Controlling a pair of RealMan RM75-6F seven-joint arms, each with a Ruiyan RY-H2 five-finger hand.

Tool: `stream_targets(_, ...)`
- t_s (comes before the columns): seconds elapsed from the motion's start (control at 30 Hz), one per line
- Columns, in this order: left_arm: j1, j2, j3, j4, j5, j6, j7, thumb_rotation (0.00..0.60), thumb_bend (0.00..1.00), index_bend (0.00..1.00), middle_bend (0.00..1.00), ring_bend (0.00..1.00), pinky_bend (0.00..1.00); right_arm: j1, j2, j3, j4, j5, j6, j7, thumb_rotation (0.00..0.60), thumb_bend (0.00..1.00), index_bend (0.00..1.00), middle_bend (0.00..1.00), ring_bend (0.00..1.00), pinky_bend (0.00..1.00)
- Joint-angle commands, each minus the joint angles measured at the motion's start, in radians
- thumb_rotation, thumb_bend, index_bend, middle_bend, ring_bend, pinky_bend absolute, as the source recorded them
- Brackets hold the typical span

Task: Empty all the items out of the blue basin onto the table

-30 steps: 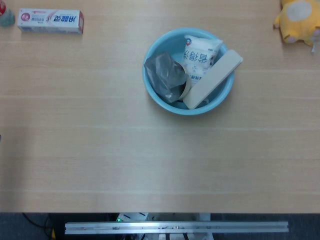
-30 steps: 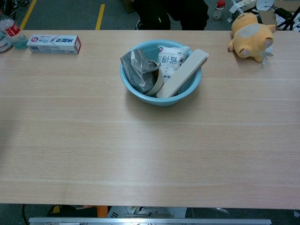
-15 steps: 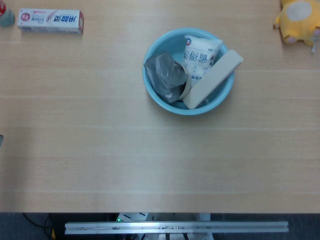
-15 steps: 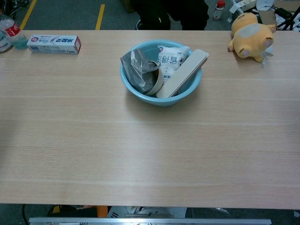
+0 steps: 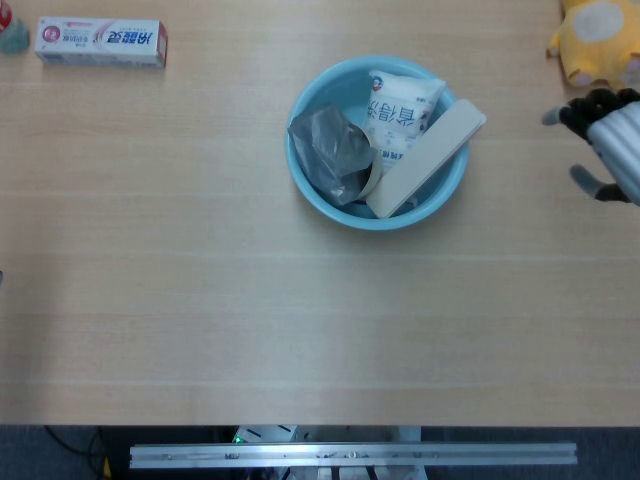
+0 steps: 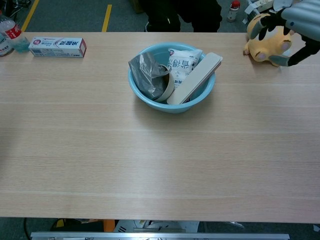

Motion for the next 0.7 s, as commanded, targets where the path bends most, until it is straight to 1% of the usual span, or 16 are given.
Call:
stream_targets(0.03, 0.005, 0.002, 0.000, 0.004, -0.006, 0.004, -0.006, 0.600, 0.22, 0.30, 0.30, 0.25, 0.23, 0.082, -0.070, 0.016, 0.065, 0.076, -0.083, -0.068, 0.600, 0.30, 0.28, 0.36, 0.28, 0.38)
stream_targets(0.13, 0.010, 0.003, 0.000, 0.009, -0.015, 0.003, -0.014, 0.600, 0.22, 0.30, 0.29, 0.25, 0.22, 0.134, -0.121, 0.018, 0.124, 0.132, -0.126, -0.109, 0.600, 0.29, 0.27, 0.35, 0.27, 0.38)
stream_targets(0.27, 0.012, 0.004, 0.000, 0.013, -0.021, 0.002, -0.010, 0.600, 0.22, 0.30, 0.29, 0.25, 0.23, 0.195, -0.196, 0.018, 0.208, 0.205, -0.158, -0.154, 0.600, 0.20, 0.27, 0.34, 0.26, 0.38)
stream_targets(0.47, 0.012, 0.009, -0.003, 0.009, -0.026, 0.000, -0.017, 0.600, 0.22, 0.30, 0.29, 0.25, 0.22, 0.266, -0.282, 0.003, 0.306, 0.296, -0.198, -0.204, 0.600, 0.12, 0.25, 0.33, 0.25, 0.38)
stream_targets(0.57, 0.012, 0.006, -0.006, 0.010, -0.032, -0.001, -0.013, 0.600, 0.22, 0.30, 0.29, 0.25, 0.23, 0.292, -0.323, -0.006, 0.354, 0.323, -0.196, -0.225, 0.600, 0.11, 0.25, 0.33, 0.25, 0.38)
stream_targets(0.7, 0.011, 0.005, -0.005, 0.009, -0.035, -0.006, -0.014, 0.600, 0.22, 0.30, 0.29, 0.25, 0.23, 0.308, -0.342, -0.011, 0.376, 0.344, -0.201, -0.231, 0.600, 0.11, 0.25, 0.33, 0.25, 0.38)
